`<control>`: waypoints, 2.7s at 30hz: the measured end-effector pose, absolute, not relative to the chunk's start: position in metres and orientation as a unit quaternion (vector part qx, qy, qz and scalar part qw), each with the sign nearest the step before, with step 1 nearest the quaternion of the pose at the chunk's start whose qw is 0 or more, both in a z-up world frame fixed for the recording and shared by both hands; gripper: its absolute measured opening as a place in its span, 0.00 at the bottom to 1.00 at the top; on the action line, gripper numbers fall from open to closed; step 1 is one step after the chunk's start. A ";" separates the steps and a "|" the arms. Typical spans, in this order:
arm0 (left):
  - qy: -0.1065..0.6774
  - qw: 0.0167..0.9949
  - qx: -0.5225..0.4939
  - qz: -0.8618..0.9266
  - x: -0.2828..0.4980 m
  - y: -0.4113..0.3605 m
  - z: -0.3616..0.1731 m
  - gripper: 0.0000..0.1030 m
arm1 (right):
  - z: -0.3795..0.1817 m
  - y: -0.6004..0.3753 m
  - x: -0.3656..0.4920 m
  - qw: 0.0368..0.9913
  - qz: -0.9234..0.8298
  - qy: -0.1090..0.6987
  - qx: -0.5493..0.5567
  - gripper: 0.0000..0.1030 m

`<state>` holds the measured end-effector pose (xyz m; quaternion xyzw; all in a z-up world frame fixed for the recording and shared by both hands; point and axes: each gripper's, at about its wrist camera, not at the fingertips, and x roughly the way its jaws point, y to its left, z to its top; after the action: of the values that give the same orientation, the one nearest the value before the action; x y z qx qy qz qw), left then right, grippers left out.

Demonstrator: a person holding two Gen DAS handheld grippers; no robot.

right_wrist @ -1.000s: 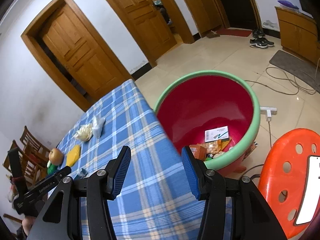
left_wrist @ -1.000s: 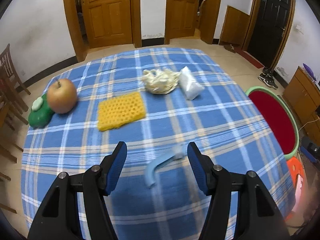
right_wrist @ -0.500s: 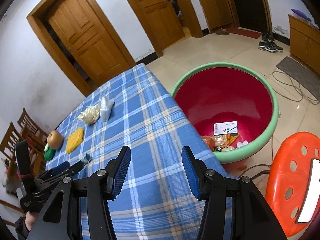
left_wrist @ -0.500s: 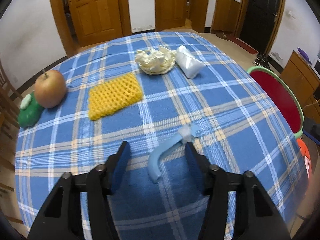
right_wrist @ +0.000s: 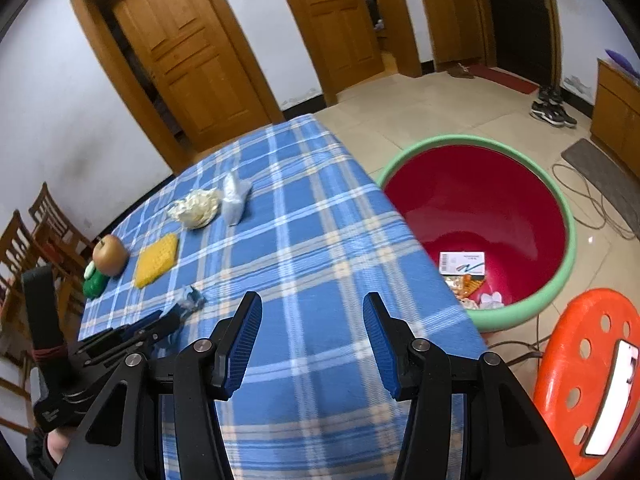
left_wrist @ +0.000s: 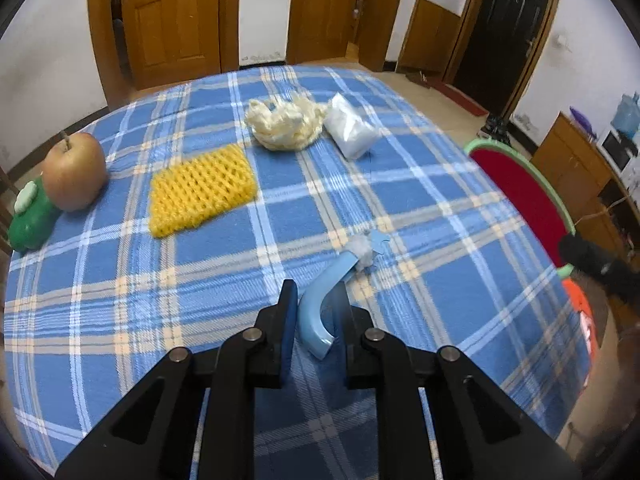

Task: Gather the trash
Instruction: 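Grasp the blue plastic piece with the left tool, then grasp the white plastic bag with the right tool, then release the white bag into the bucket with the right tool while the left tool holds the blue piece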

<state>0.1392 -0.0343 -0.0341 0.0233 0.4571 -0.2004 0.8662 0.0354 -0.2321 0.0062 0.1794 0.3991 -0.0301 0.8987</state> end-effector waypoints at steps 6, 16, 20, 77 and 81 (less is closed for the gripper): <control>0.447 0.877 -0.019 -0.176 0.161 -0.016 -0.013 0.16 | 0.010 -0.216 0.051 0.902 -0.023 0.400 0.162 0.53; 0.421 0.899 -0.063 -0.105 0.204 0.015 0.005 0.16 | 0.015 -0.189 0.101 0.903 0.001 0.408 0.131 0.53; 0.414 0.904 -0.060 -0.085 0.213 0.021 -0.002 0.16 | 0.011 -0.181 0.128 0.904 0.004 0.410 0.121 0.53; 0.408 0.908 -0.060 -0.079 0.211 0.024 -0.038 0.16 | -0.019 -0.206 0.110 0.904 -0.010 0.397 0.160 0.22; 0.397 0.912 -0.055 -0.083 0.208 0.021 -0.034 0.16 | -0.020 -0.228 0.086 0.902 -0.044 0.393 0.170 0.22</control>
<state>0.2076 0.0213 -0.0335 -0.0549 0.3973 -0.0830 0.9123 0.0856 -0.2275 -0.0199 0.1699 0.3935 -0.0438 0.9024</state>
